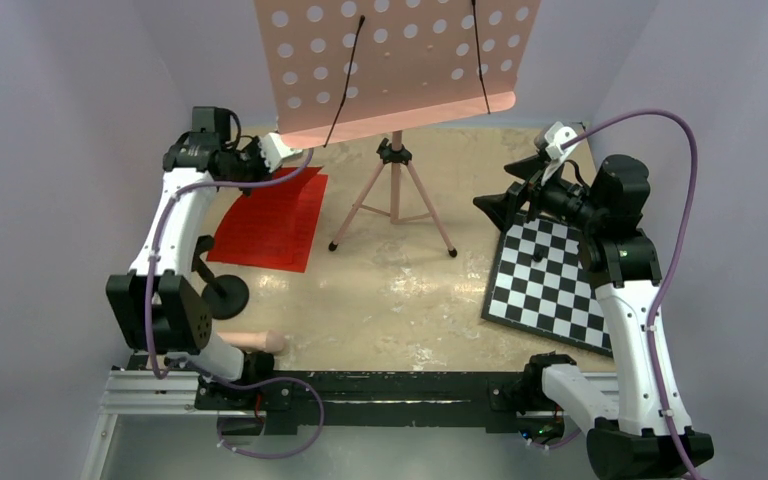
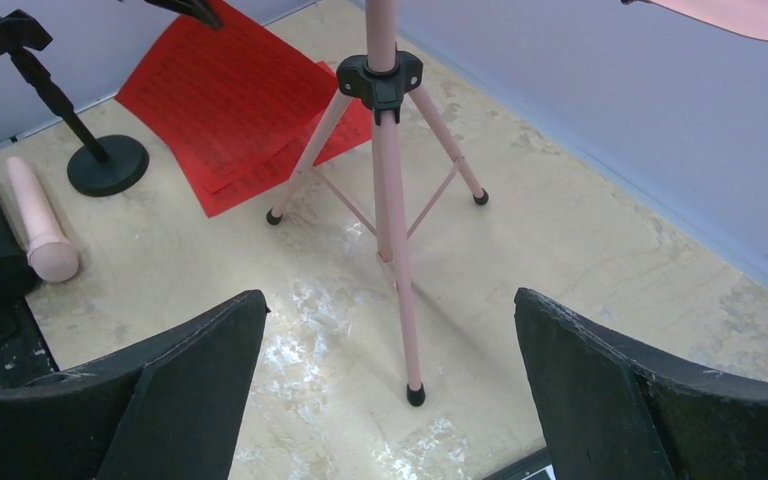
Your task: Pack up the instrument practice props
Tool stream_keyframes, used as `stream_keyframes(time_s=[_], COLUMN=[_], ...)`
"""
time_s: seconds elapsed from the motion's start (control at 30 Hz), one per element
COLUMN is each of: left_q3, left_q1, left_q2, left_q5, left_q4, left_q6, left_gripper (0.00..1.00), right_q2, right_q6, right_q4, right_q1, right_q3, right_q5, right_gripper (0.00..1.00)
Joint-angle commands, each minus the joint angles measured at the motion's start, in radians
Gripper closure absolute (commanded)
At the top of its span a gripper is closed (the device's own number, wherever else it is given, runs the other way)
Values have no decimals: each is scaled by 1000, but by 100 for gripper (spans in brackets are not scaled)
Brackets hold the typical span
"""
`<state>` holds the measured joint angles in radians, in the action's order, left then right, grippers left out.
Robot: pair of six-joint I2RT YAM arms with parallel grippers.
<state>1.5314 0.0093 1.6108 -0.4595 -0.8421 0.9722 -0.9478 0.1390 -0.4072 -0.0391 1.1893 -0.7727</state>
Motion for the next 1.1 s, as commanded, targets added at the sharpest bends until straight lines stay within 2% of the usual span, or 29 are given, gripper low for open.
stream_keyframes(time_s=[0.0,0.17,0.33,0.53,0.67,0.83,0.93,1.07], left_q3=[-45,-54,-80,-128,-244,-215,-195,-213], left_q1=[16,18,18,18,39,62,62,62], left_q2=[-105,-154,-125,-151,-194,-121,-72,-38], left_q5=[-83,-119,-104,-146,-150,-177,-118,29], left_q4=[-87,-101,-143,-111,34,138,249,463], left_q6=[8,-20,5,12,-56,-142,-184,-234], left_gripper=[100,100,100,100,100,100,100,100], right_q2=[5,-9,-20,-18,-17,-33,-40,-36], right_q6=[7,-7,-28,-26,-39,-38,-39,-34], right_q4=[6,19,45,39,47,46,50,39], right_q1=[-6,-5,-8,-11,-11,-11,-12,-12], right_q3=[5,4,-7,-2,-8,7,13,15], right_q5=[3,-11,-26,-15,-15,-17,-22,-15], right_gripper=[1,1,1,1,1,1,1,1])
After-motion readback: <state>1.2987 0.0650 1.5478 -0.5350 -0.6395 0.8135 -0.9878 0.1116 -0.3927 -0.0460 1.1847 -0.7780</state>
